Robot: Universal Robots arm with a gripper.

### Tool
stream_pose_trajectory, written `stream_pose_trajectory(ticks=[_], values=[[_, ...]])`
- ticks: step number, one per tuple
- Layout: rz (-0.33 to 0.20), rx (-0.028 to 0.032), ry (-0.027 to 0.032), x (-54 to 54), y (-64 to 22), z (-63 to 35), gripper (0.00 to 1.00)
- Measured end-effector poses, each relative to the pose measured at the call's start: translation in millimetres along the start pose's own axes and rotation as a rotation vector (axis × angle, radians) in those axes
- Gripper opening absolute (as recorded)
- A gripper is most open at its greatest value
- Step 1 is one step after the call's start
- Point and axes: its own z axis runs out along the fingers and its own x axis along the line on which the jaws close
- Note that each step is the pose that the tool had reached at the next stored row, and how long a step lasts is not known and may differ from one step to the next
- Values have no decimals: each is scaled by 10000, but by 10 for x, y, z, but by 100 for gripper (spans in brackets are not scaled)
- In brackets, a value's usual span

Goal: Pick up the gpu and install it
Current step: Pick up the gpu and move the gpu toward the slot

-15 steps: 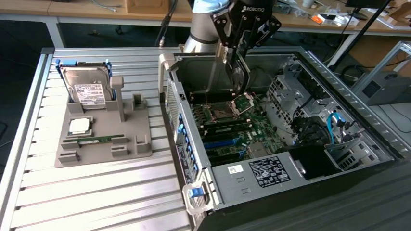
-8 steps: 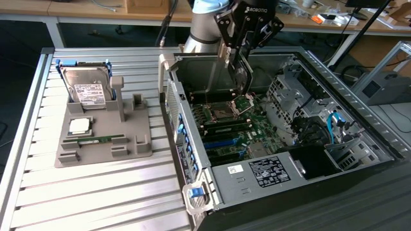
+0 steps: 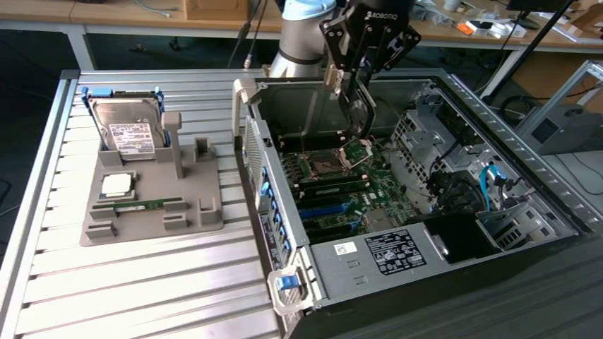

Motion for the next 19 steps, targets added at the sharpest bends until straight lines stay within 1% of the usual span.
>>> stream_pose_trajectory(ticks=[9, 19], values=[[0, 9, -1, -80, 6, 12, 27], [0, 20, -2, -140, 11, 24, 27]])
